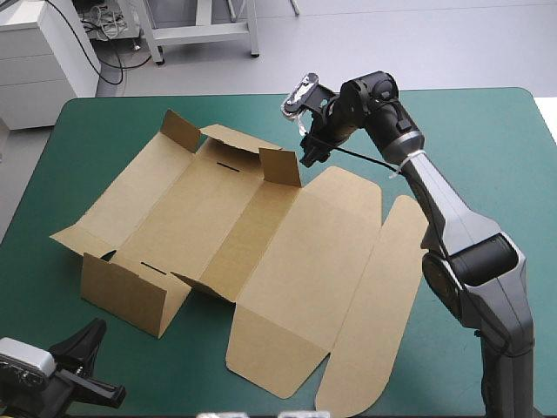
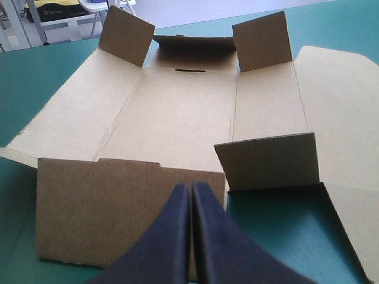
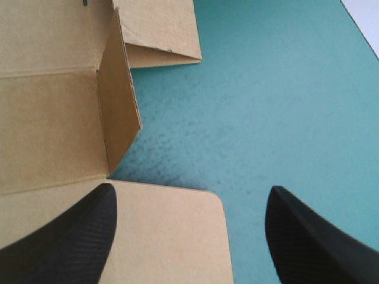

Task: Fold the box

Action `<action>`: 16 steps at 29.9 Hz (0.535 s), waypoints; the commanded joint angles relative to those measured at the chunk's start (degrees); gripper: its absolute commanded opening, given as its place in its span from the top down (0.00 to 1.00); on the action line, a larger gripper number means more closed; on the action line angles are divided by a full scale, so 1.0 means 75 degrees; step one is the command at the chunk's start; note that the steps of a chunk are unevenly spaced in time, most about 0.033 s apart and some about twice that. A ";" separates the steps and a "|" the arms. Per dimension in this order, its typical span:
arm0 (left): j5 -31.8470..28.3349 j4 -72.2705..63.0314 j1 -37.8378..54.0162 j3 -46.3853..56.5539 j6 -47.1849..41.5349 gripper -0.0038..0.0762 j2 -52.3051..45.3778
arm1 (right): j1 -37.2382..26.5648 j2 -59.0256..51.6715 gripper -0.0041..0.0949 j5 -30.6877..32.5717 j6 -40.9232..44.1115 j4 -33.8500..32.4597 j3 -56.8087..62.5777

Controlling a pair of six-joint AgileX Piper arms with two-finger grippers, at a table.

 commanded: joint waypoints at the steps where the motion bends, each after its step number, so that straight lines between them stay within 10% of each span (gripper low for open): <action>1: -0.0620 0.0000 -0.0023 -0.0162 -0.0013 0.96 -0.0086 | -0.0003 -0.0303 0.31 -0.0647 -0.0176 0.0572 -0.0409; 16: -0.0620 0.0000 -0.0023 -0.0162 -0.0043 0.96 -0.0086 | 0.0091 0.0595 0.38 -0.0872 -0.0790 0.1811 -0.1243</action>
